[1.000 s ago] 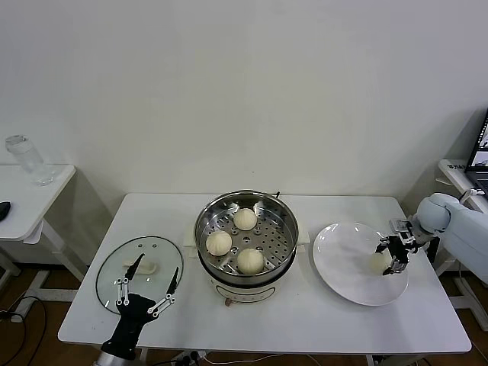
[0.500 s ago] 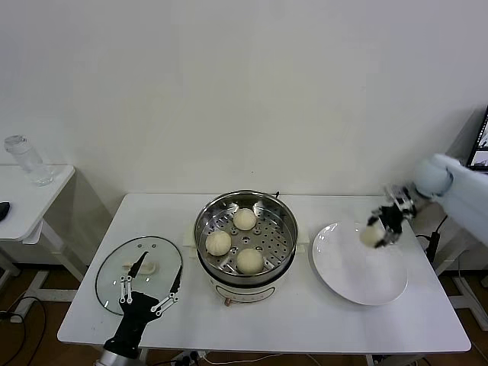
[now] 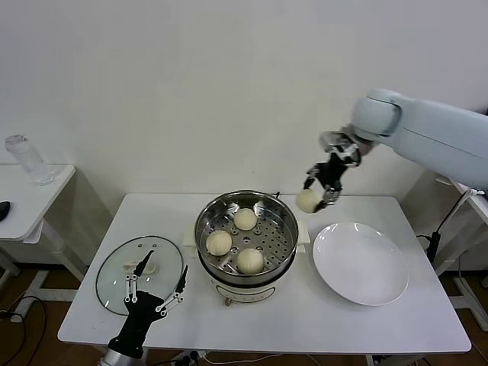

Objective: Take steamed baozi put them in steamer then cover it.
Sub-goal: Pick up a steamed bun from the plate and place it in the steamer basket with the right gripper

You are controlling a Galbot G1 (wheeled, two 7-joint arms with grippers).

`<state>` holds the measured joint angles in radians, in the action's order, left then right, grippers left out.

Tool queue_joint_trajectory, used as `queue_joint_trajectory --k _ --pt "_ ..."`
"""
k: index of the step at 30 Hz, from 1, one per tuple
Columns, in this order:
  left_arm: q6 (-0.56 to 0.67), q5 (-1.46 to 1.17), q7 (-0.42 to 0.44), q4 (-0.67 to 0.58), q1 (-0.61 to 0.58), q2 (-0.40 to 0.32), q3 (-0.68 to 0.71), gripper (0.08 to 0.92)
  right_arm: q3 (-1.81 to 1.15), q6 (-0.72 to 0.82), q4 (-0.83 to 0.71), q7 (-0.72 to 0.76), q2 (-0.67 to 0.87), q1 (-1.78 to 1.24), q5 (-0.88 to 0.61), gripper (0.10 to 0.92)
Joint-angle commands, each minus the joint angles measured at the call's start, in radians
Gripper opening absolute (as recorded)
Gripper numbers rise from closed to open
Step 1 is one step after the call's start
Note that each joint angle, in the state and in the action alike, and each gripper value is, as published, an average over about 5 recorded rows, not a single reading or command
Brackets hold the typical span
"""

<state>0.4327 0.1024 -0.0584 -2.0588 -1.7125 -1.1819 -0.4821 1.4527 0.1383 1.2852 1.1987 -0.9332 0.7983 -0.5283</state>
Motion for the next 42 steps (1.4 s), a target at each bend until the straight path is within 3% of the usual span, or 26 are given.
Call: queue_joint_trajectory --k 1,13,30,38,42 --pt "0.003 0.0 -0.002 0.002 0.006 -0.001 0.004 0.823 0.132 0.066 0.079 -0.054 -0.218 0.095 -0.121 0.687" --pt "0.004 -0.002 -0.004 -0.004 0.007 -0.002 -0.006 0.823 0.153 0.077 -0.021 -0.069 -0.312 -0.035 -0.036 0.681" --pt "0.007 -0.003 -0.007 -0.01 -0.002 -0.007 -0.019 0.823 0.156 0.062 -0.084 -0.067 -0.32 -0.109 0.059 0.685" --pt "0.003 0.0 -0.015 -0.008 -0.002 -0.008 -0.028 0.823 0.137 0.06 -0.075 -0.079 -0.317 -0.117 0.072 0.808" --pt "0.002 0.0 -0.016 -0.008 0.0 -0.006 -0.029 0.823 0.112 0.057 -0.04 -0.082 -0.285 -0.098 0.071 0.822"
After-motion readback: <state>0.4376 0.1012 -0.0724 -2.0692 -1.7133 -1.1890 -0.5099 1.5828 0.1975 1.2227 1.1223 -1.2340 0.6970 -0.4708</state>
